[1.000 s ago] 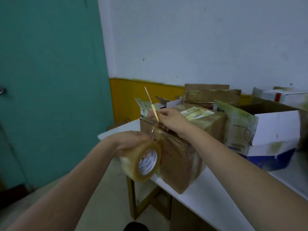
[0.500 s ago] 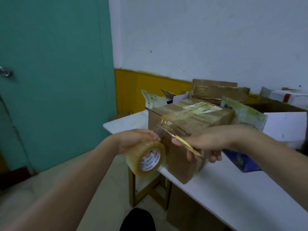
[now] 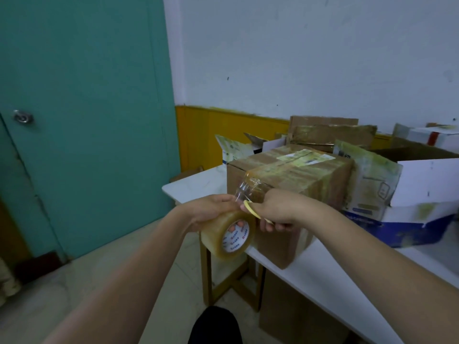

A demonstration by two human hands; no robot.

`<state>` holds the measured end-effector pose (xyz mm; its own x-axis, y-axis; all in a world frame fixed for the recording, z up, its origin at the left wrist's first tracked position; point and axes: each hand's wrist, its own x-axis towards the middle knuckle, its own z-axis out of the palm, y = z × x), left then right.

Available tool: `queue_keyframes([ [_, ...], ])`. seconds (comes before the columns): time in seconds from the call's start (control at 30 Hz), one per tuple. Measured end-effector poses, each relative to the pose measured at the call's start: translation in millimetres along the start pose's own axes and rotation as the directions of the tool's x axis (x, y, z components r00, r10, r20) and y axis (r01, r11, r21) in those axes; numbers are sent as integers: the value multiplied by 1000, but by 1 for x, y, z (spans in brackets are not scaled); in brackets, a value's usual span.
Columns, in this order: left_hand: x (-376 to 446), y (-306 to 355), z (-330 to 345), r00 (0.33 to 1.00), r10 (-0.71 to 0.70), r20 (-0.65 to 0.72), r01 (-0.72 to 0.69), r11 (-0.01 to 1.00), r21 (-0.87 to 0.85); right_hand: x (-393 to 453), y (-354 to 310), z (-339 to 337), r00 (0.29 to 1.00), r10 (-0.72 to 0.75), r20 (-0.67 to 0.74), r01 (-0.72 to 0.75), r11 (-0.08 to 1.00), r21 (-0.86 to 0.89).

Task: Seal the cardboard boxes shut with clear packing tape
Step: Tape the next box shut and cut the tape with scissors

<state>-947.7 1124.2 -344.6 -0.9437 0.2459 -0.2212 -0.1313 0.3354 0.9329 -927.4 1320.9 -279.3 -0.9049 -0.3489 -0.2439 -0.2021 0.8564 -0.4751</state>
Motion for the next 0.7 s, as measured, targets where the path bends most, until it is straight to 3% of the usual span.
queue_keyframes([
  [0.17, -9, -6, 3, 999, -32, -15, 33, 999, 43, -2, 14, 11, 994, -22, -107, 4, 986, -169],
  [0.27, -24, -19, 5, 997, -72, -22, 74, 991, 108, -14, 34, 26, 987, -126, -102, 104, 975, -195],
  [0.47, -49, -24, 21, 998, -51, -44, 51, 999, 5, -49, 96, 31, 955, -227, -192, 184, 958, -220],
  [0.6, -50, -3, 58, 998, 37, -56, -42, 995, -94, -83, 142, 27, 964, -187, -186, 142, 962, -232],
  [0.7, -51, 16, 90, 994, 105, -26, -108, 981, -163, -98, 176, 27, 981, -83, -173, 31, 958, -285],
])
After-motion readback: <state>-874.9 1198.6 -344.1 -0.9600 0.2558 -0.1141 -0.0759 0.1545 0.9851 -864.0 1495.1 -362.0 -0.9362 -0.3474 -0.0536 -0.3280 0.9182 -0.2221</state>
